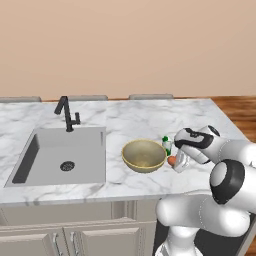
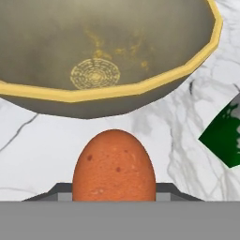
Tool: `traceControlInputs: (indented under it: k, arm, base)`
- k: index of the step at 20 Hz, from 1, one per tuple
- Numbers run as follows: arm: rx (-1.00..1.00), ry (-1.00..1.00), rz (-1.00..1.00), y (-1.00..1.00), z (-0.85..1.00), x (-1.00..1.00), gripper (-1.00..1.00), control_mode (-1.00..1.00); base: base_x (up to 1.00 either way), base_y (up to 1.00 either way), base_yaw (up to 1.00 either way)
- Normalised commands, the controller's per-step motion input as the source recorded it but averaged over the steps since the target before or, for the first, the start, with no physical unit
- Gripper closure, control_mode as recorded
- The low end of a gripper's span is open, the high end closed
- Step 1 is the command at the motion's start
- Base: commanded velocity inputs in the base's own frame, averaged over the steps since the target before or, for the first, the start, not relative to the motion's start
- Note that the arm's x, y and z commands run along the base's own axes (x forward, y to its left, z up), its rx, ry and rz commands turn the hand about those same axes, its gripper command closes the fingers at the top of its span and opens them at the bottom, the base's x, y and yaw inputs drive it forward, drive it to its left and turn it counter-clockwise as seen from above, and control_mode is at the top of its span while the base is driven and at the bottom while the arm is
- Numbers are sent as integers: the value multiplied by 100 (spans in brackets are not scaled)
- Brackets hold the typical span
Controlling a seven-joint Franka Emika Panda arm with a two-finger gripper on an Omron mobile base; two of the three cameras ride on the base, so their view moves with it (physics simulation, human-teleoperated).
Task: Gather the eggs and milk located in the vicinity of the sink area and place them right next to the bowl.
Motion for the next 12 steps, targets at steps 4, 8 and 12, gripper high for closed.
traceControlInputs:
  k: [4, 8, 12]
  arm:
    - [0, 0, 0, 0, -1, 3, 100, -100]
    - [0, 0, 0, 3, -3, 8, -100, -100]
    - [0, 0, 0, 6, 0, 8, -100, -100]
  base:
    - [0, 0, 0]
    - [0, 0, 0]
    - [0, 0, 0]
